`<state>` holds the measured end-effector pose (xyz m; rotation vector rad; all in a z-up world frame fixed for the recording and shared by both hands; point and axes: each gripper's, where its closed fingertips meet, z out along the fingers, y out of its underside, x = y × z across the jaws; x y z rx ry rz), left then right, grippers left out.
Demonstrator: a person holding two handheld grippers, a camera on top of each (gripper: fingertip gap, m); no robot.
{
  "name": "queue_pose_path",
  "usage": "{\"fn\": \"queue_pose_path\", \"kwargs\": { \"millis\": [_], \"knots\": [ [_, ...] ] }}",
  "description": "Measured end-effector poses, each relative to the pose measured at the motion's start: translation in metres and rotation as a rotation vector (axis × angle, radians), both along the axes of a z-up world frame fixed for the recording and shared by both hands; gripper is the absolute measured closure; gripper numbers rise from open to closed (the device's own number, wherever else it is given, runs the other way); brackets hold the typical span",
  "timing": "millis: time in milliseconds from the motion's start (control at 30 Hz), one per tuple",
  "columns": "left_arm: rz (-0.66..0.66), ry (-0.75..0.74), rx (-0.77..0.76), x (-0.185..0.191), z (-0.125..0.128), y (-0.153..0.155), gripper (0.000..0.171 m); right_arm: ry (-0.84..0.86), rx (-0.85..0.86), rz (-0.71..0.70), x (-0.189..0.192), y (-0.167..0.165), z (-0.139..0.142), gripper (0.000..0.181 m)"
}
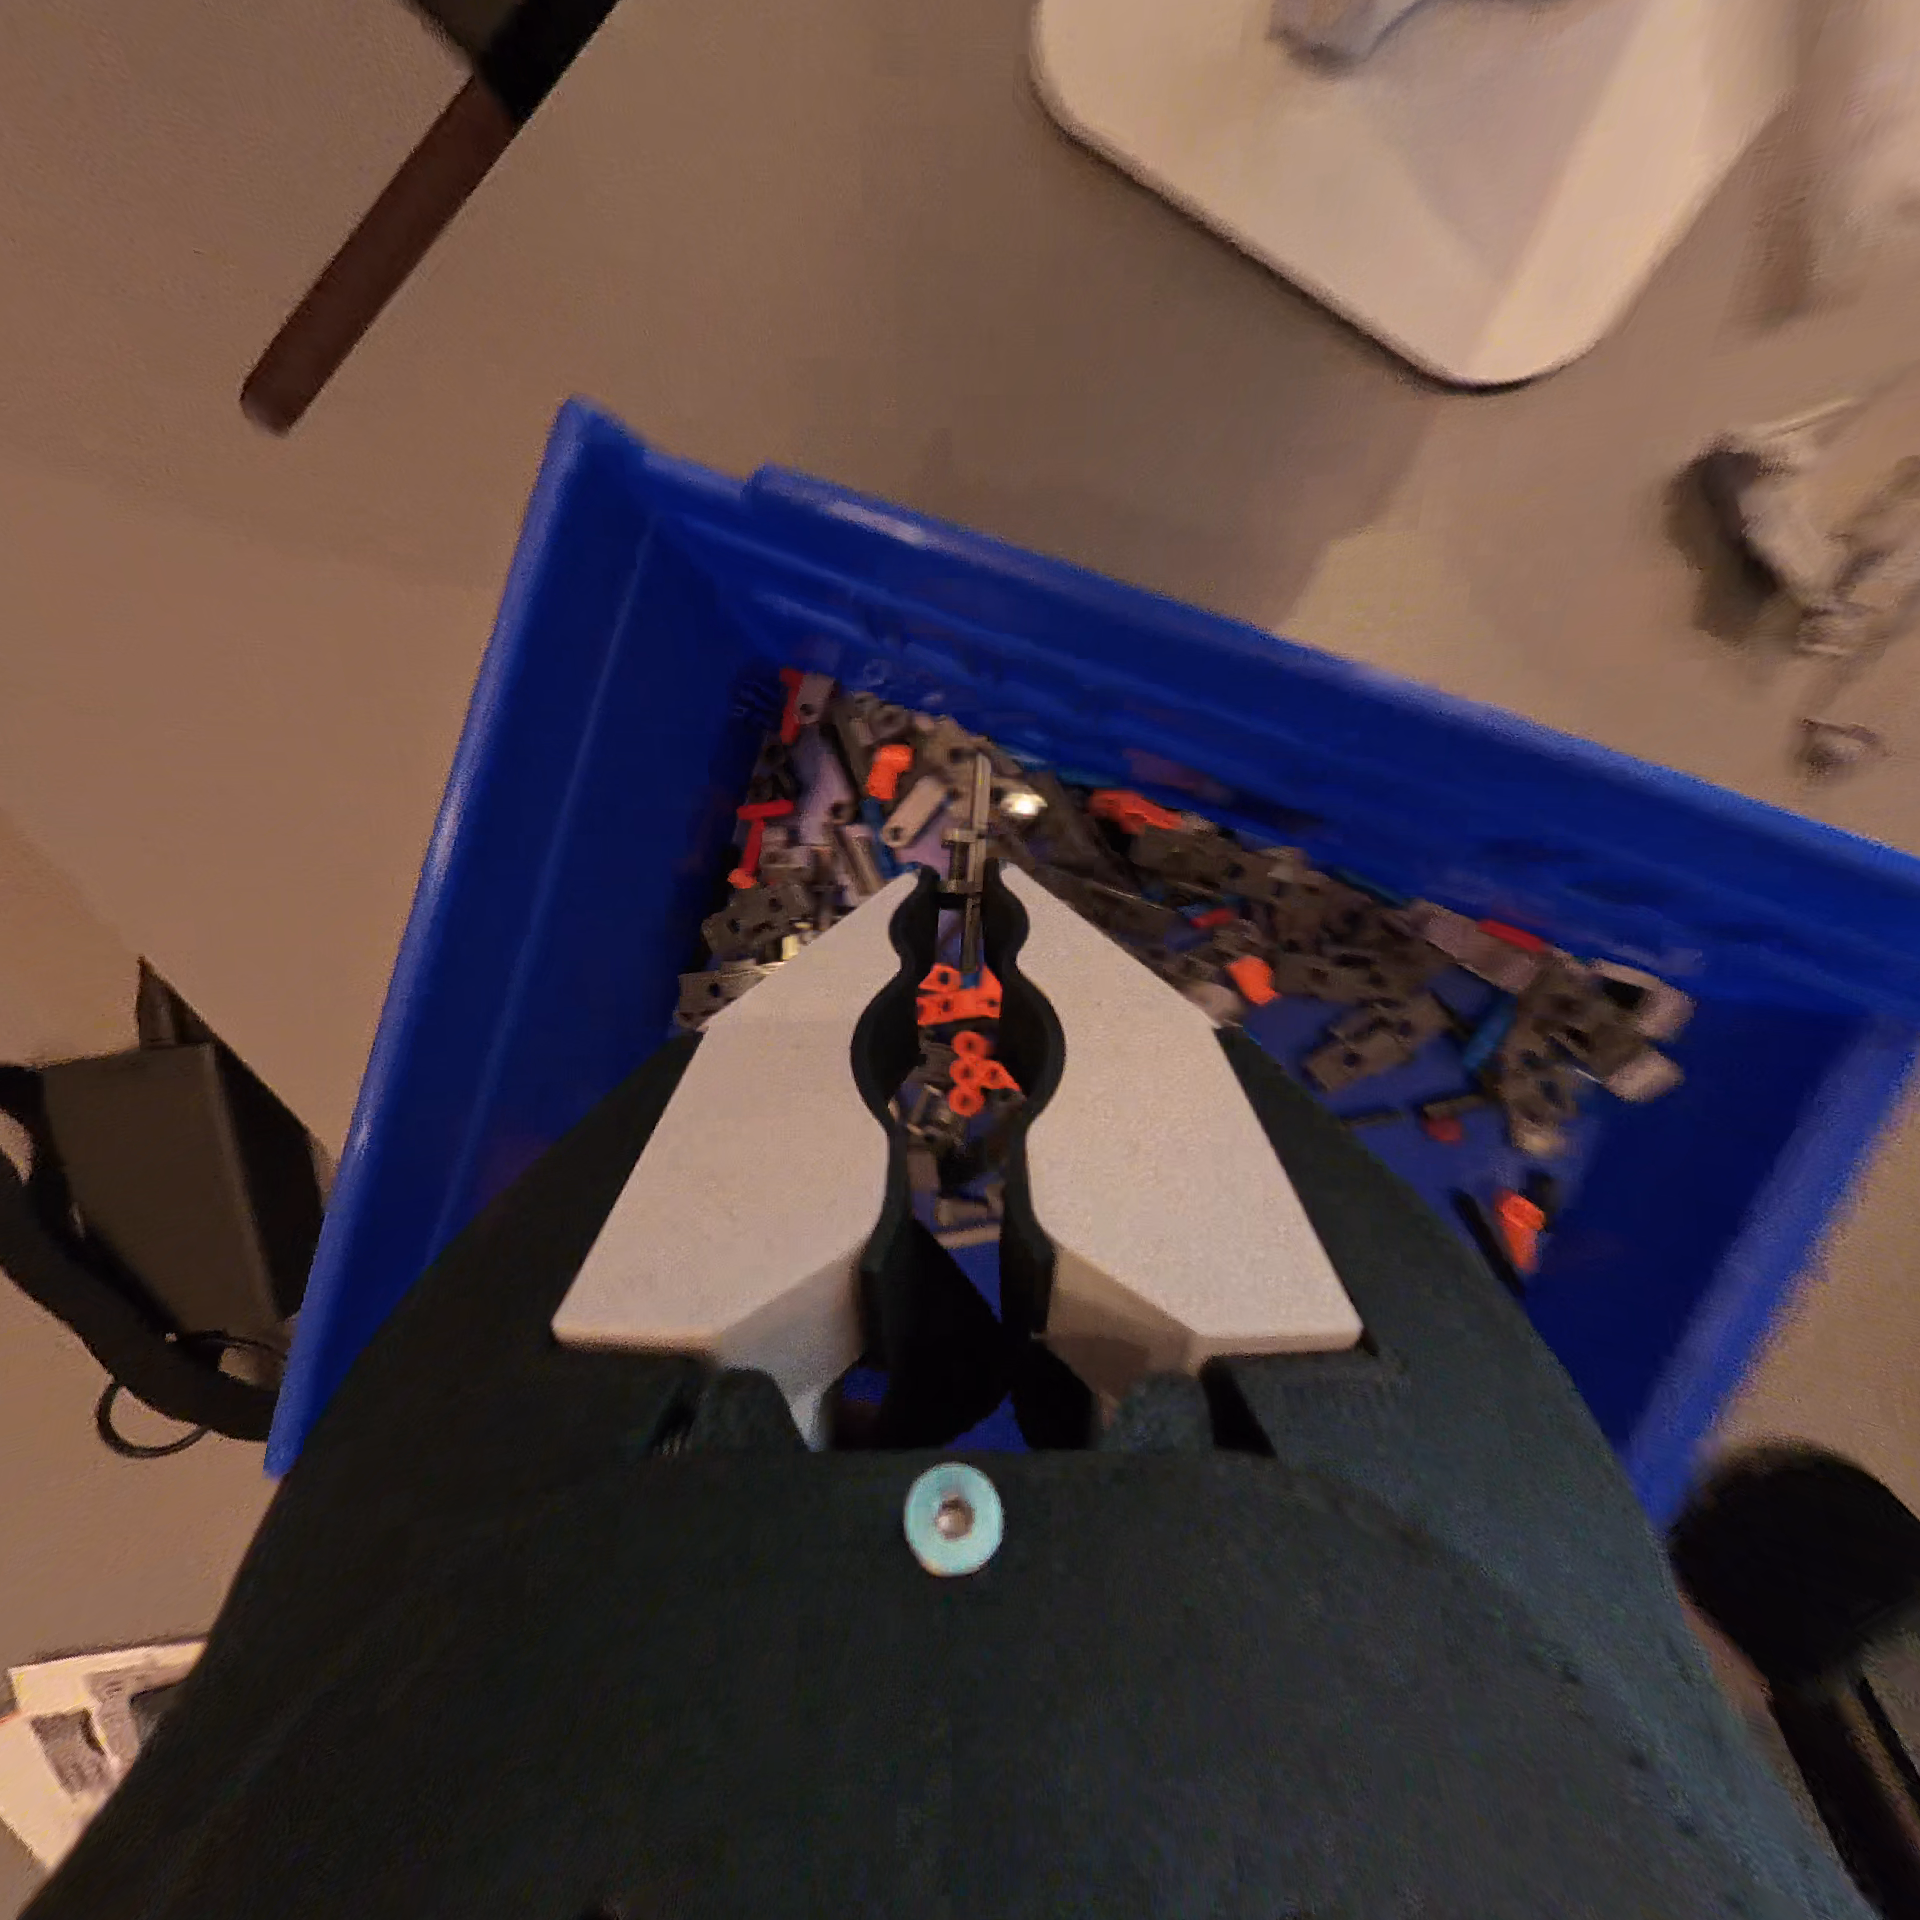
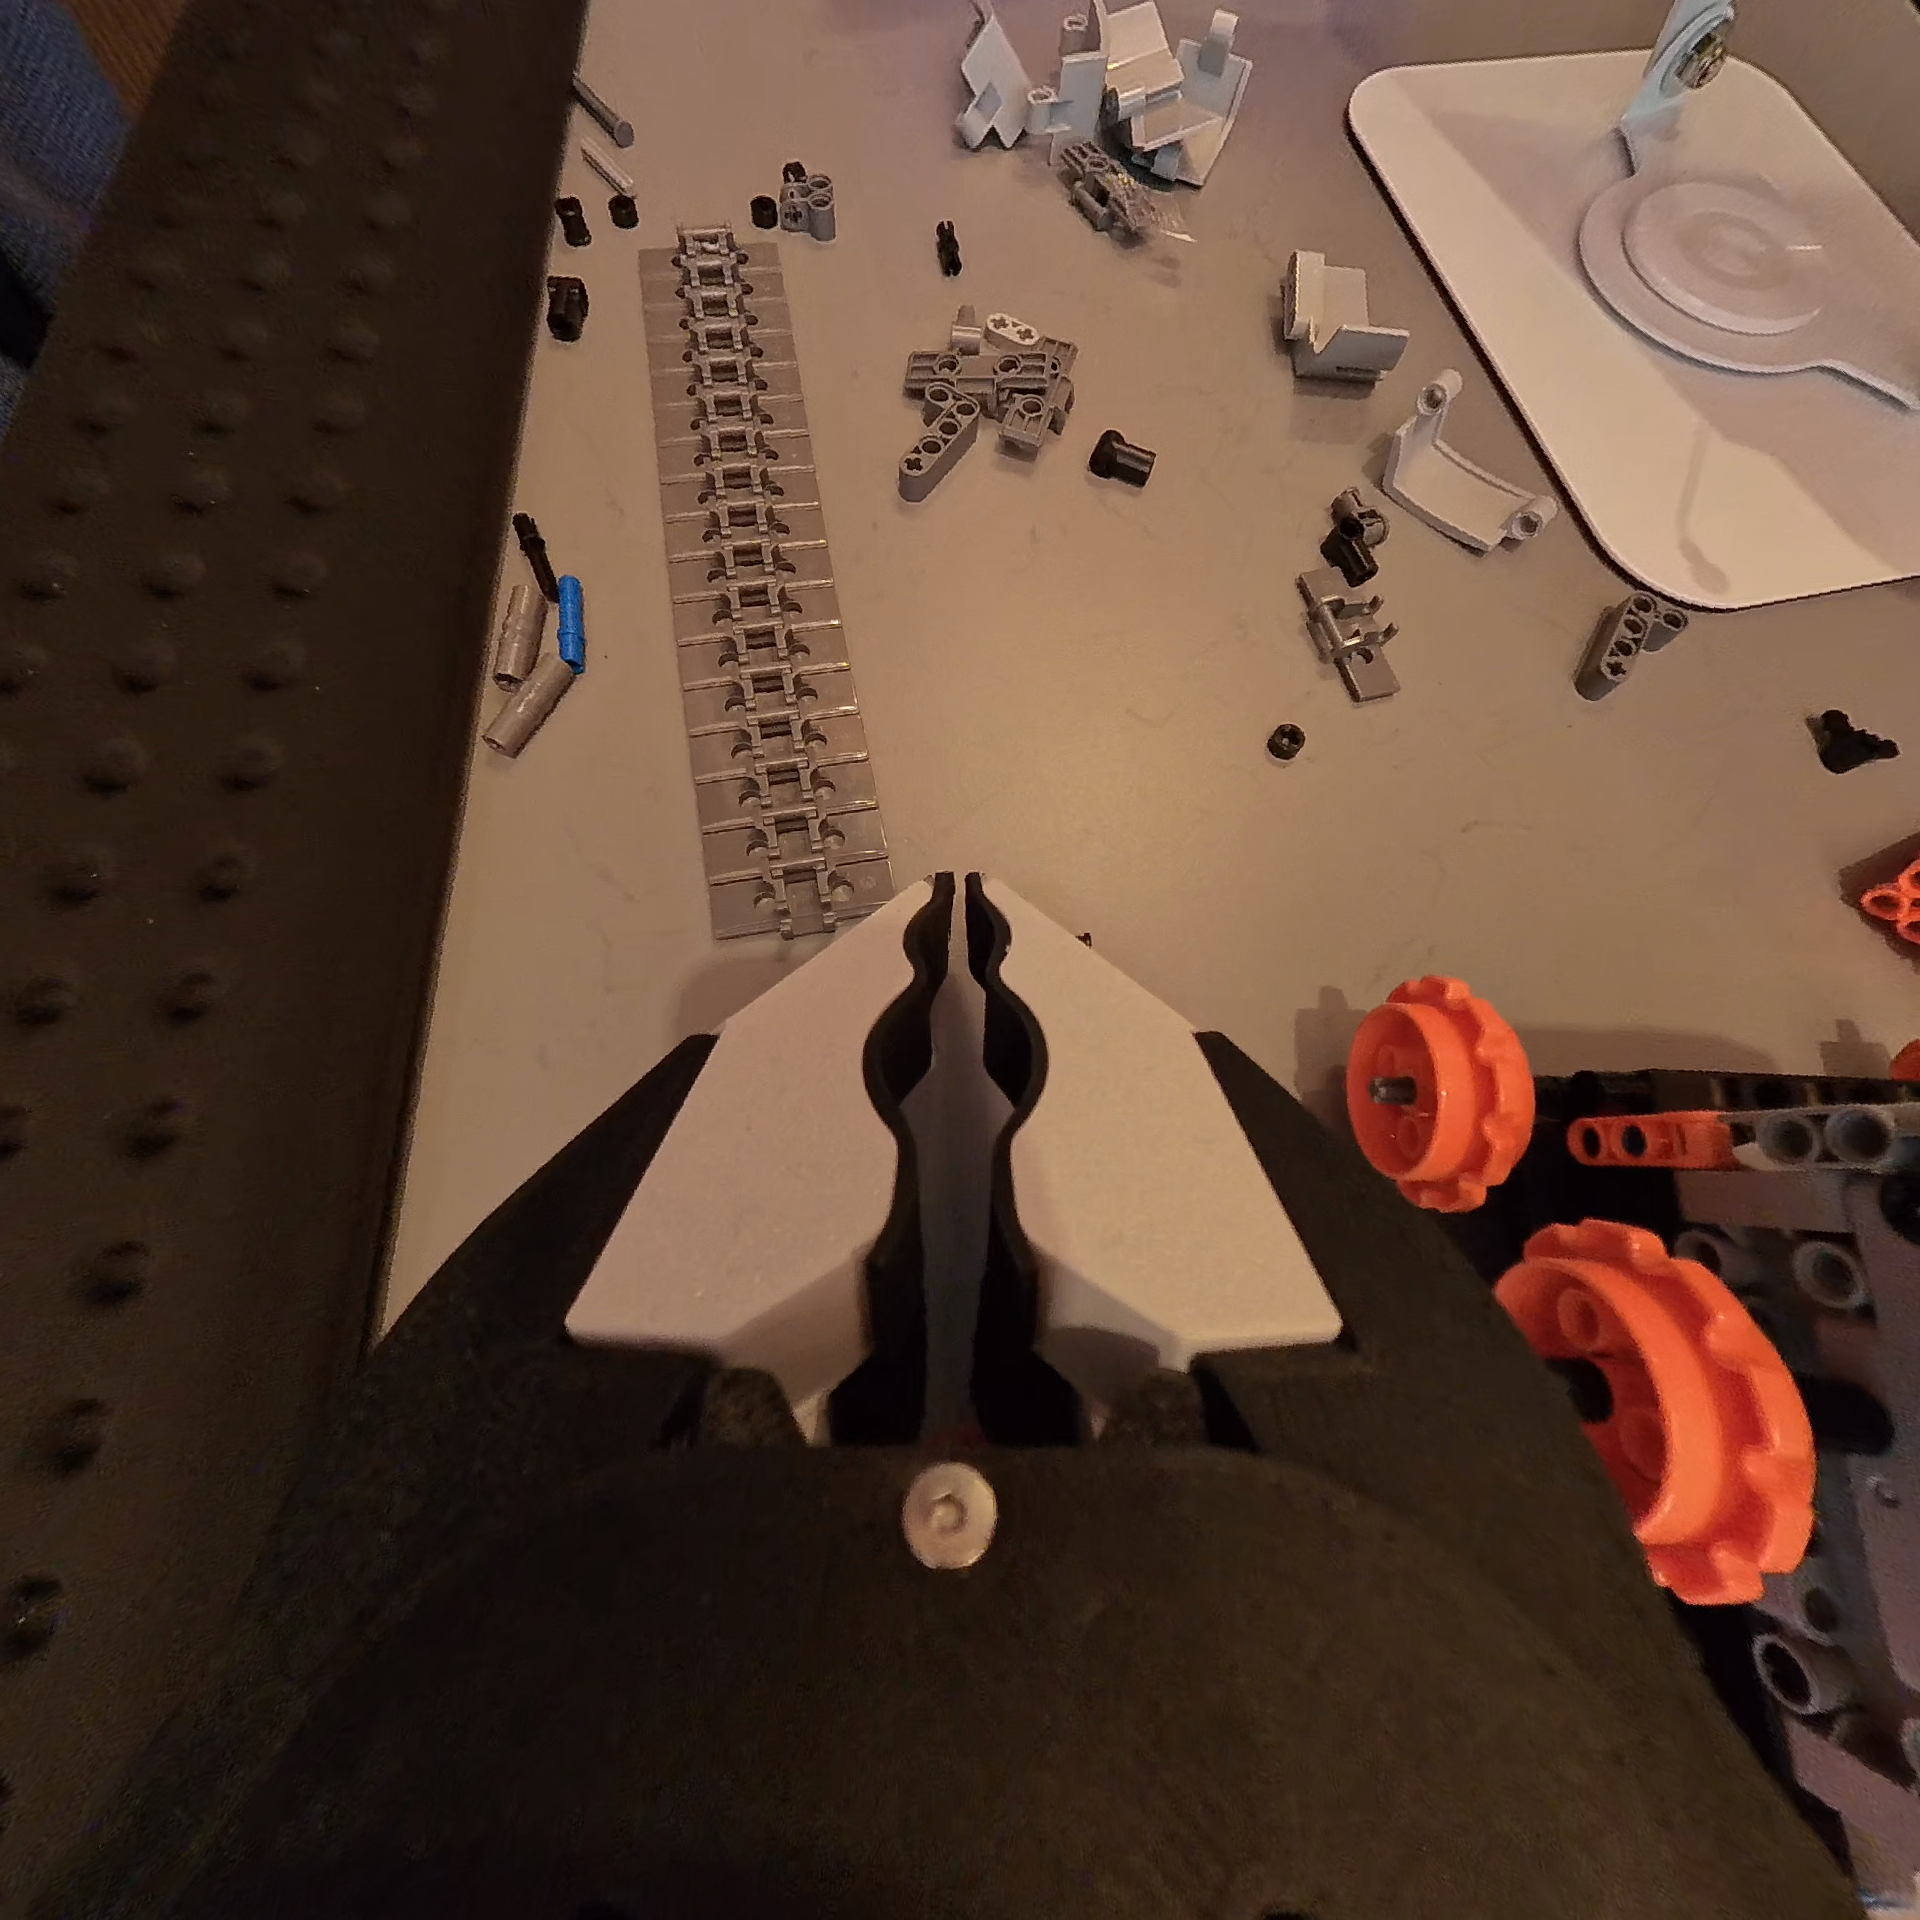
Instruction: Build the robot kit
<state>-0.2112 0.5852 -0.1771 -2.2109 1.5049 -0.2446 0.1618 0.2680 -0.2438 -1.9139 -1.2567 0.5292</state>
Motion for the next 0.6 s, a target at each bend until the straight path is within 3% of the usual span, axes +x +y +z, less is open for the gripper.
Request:
{"fn": "queue_pose_path", "kwargs": {
  "millis": [133, 233, 433, 600],
  "knots": [
    [-0.232, -0.046, 0.046, 0.034, 0.06, -0.069, 0.164, 0.0, 0.004, -0.001, 0.0, 0.0, 0.001, 0.181],
    [-0.459, -0.05, 0.066, 0.084, 0.071, -0.145, 0.164, 0.0, 0.005, -0.002, 0.0, 0.0, 0.002, 0.181],
    [-0.71, 0.023, -0.001, 0.171, -0.008, -0.254, 0.164, -0.003, 0.008, 0.01, -0.002, -0.003, 0.003, 0.181],
    [-0.678, 0.072, -0.027, 0.191, -0.054, -0.253, 0.164, -0.001, 0.016, 0.029, -0.006, -0.006, 0.005, 0.181]
  ]
}}
